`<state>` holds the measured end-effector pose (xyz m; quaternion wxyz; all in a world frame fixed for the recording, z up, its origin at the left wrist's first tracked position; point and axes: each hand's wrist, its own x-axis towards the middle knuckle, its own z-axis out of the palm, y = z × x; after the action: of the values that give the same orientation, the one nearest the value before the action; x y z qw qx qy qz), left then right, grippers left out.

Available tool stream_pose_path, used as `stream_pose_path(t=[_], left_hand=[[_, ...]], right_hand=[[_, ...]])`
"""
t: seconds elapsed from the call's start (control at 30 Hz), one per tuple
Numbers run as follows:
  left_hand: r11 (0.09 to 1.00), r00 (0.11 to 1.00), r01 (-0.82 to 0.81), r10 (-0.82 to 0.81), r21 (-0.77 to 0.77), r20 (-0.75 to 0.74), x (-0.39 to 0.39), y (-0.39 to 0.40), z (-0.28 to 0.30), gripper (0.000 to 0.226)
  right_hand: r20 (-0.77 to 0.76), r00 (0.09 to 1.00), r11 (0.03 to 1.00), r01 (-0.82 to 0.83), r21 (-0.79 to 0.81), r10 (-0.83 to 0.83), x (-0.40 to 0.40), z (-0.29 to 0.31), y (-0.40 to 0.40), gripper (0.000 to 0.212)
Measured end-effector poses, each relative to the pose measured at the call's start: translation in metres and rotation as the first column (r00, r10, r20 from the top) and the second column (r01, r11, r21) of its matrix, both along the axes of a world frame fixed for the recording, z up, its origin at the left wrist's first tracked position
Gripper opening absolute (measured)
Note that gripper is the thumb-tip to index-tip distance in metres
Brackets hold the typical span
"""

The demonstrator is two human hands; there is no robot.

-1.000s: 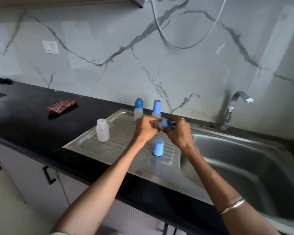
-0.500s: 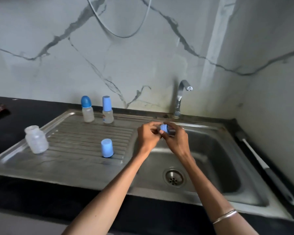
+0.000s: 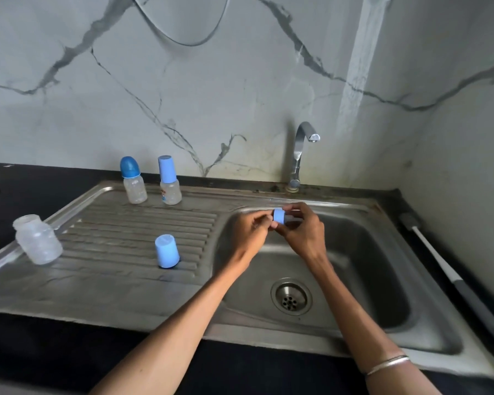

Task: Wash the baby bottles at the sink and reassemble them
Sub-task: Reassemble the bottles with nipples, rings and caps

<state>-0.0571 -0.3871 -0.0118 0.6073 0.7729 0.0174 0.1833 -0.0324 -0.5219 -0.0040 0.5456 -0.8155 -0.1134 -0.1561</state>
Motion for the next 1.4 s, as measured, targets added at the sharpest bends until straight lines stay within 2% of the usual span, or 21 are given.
stream_pose_path(t=[0.1, 0.27, 0.33, 0.43, 0.57, 0.63, 0.77, 0.93, 1.17, 1.4], left_hand=[[0.998, 0.999, -0.041, 0.041, -0.039, -0.005, 0.002, 0.000, -0.007, 0.024], [0.949, 0.999, 0.034, -0.045, -0.315, -0.027, 0.004, 0.003, -0.006, 0.022], [0.921, 0.998, 0.032, -0.052, -0.387, -0.043, 0.003, 0.005, -0.005, 0.022], [0.873, 0.992, 0.042, -0.096, -0.486, -0.086, 0.000, 0.007, -0.001, 0.027], [0.815, 0.974, 0.058, -0.173, -0.576, -0.147, -0.002, 0.012, 0.001, 0.032], [0.772, 0.963, 0.066, -0.216, -0.632, -0.162, -0.003, 0.012, 0.003, 0.034], [0.630, 0.927, 0.127, -0.350, -0.766, -0.135, -0.005, 0.017, 0.008, 0.035], [0.552, 0.882, 0.232, -0.466, -0.801, -0.066, -0.008, 0.023, 0.014, 0.038], [0.544, 0.883, 0.181, -0.456, -0.820, -0.108, -0.012, 0.020, 0.020, 0.032], [0.499, 0.889, 0.144, -0.444, -0.855, -0.110, -0.013, 0.017, 0.026, 0.033]], right_hand=[[-0.018, 0.999, 0.999, -0.035, 0.014, 0.035, 0.000, 0.001, 0.000, 0.047], [-0.028, 0.998, 0.998, -0.062, 0.031, 0.063, -0.001, 0.001, 0.001, 0.034], [-0.022, 0.997, 0.997, -0.068, 0.032, 0.069, -0.001, 0.001, 0.001, 0.026], [-0.030, 0.994, 0.993, -0.108, 0.038, 0.109, 0.000, -0.001, 0.000, 0.024], [-0.064, 0.981, 0.973, -0.169, 0.159, 0.181, 0.000, -0.002, -0.002, 0.026], [-0.075, 0.975, 0.961, -0.192, 0.198, 0.210, -0.001, -0.002, -0.002, 0.027], [-0.069, 0.965, 0.947, -0.232, 0.220, 0.253, -0.003, 0.000, -0.001, 0.027], [-0.038, 0.955, 0.931, -0.277, 0.238, 0.294, -0.009, 0.008, 0.001, 0.028], [-0.009, 0.960, 0.943, -0.274, 0.190, 0.281, -0.014, 0.014, 0.005, 0.024], [0.028, 0.951, 0.926, -0.307, 0.218, 0.308, -0.022, 0.026, 0.007, 0.026]])
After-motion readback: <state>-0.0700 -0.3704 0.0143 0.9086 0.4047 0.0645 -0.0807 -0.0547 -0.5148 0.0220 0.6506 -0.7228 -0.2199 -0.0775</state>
